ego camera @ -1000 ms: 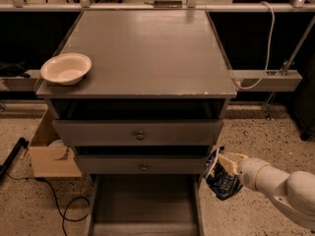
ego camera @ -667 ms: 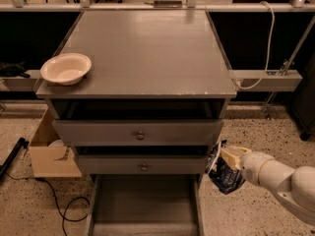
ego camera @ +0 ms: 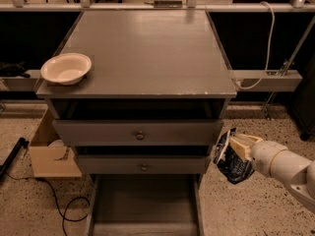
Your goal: Pick blue chip bag from bottom drawer and place on counter
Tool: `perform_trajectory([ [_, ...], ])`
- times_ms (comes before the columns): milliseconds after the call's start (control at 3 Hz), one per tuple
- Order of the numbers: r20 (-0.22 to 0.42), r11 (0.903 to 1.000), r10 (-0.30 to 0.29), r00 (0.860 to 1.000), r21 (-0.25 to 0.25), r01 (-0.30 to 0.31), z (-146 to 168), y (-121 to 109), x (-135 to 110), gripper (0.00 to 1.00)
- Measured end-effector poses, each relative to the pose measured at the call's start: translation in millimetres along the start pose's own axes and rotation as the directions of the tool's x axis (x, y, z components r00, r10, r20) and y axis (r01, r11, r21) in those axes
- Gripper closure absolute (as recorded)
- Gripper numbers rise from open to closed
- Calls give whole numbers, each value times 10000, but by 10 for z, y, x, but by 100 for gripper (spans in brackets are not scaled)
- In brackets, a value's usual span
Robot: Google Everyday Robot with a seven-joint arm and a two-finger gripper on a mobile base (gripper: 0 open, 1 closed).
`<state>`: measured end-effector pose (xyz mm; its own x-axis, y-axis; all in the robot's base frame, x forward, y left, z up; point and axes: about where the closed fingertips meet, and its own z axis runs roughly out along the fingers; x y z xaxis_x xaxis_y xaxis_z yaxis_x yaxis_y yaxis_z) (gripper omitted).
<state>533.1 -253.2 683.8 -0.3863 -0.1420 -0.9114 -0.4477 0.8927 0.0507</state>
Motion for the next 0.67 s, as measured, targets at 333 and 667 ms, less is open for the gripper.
perform_trajectory([
  [333, 205, 9998, -165, 9997, 76, 164, -50, 2, -88, 100],
  [667, 940, 9968, -757, 9927, 340, 728, -255, 29, -448, 100],
])
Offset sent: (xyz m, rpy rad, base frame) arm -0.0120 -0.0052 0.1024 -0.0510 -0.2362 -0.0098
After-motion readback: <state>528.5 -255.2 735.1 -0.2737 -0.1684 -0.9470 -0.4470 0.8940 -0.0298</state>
